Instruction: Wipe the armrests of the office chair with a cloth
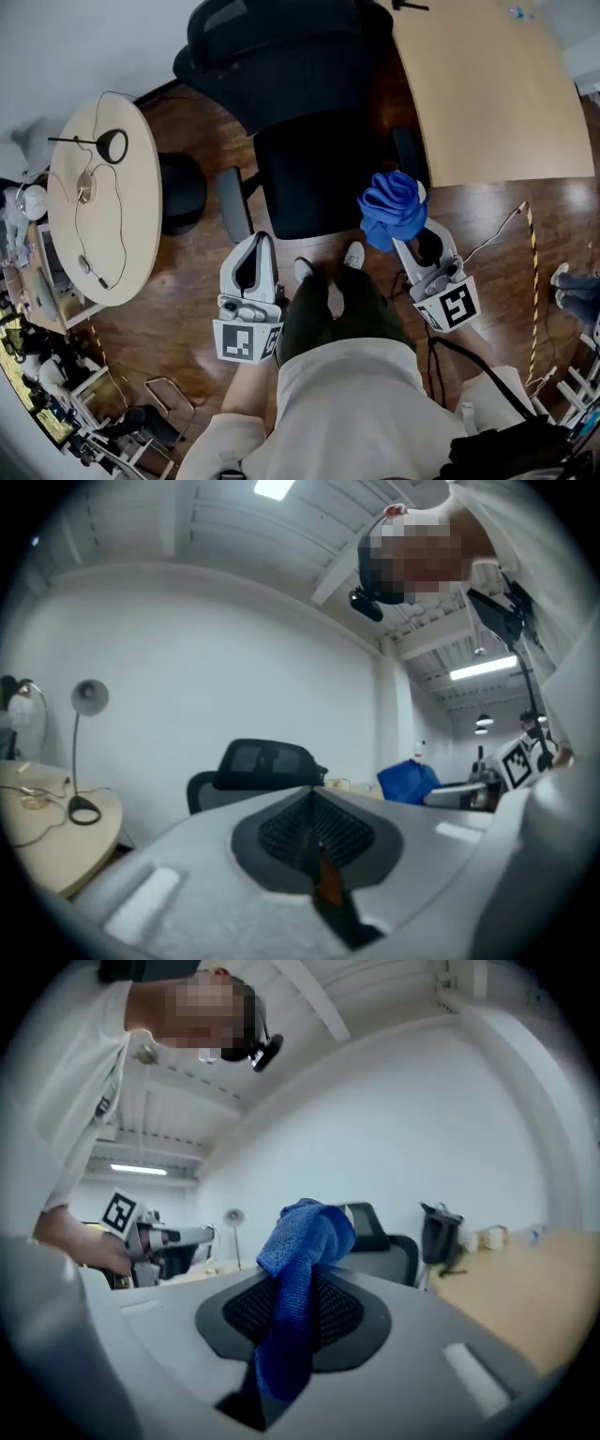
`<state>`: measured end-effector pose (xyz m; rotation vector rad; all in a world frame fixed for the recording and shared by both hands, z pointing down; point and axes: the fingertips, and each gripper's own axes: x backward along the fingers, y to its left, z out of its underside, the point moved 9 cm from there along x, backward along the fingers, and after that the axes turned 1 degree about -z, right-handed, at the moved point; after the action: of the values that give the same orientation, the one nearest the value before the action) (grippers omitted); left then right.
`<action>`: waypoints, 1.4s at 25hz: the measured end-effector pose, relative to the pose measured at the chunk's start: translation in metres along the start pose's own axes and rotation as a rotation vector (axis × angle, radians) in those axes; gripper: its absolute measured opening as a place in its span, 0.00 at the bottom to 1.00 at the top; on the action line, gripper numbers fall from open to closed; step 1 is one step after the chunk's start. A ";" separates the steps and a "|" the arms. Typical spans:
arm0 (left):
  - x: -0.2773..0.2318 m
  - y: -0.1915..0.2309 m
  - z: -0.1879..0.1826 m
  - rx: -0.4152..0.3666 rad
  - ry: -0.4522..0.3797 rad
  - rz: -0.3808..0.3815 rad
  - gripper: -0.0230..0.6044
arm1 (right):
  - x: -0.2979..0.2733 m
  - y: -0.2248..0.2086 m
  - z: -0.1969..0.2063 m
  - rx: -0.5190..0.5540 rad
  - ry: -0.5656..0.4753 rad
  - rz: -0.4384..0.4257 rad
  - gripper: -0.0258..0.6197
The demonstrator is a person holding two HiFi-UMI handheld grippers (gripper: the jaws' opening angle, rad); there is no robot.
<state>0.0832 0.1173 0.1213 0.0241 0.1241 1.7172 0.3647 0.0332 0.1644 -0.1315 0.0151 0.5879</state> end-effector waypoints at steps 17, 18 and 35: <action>0.153 0.214 -0.042 -0.111 -0.004 -0.146 0.04 | -0.168 0.225 -0.034 -0.006 -0.037 -0.077 0.18; 0.155 0.222 -0.038 -0.112 0.016 -0.127 0.04 | -0.175 0.225 -0.025 -0.021 -0.001 -0.056 0.18; 0.172 0.265 0.087 -0.016 0.148 -0.195 0.04 | -0.286 0.242 0.257 -0.117 0.927 -0.153 0.18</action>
<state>-0.1962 0.2546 0.2243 -0.1233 0.2159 1.5243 -0.0137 0.1073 0.4050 -0.5060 0.8629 0.3325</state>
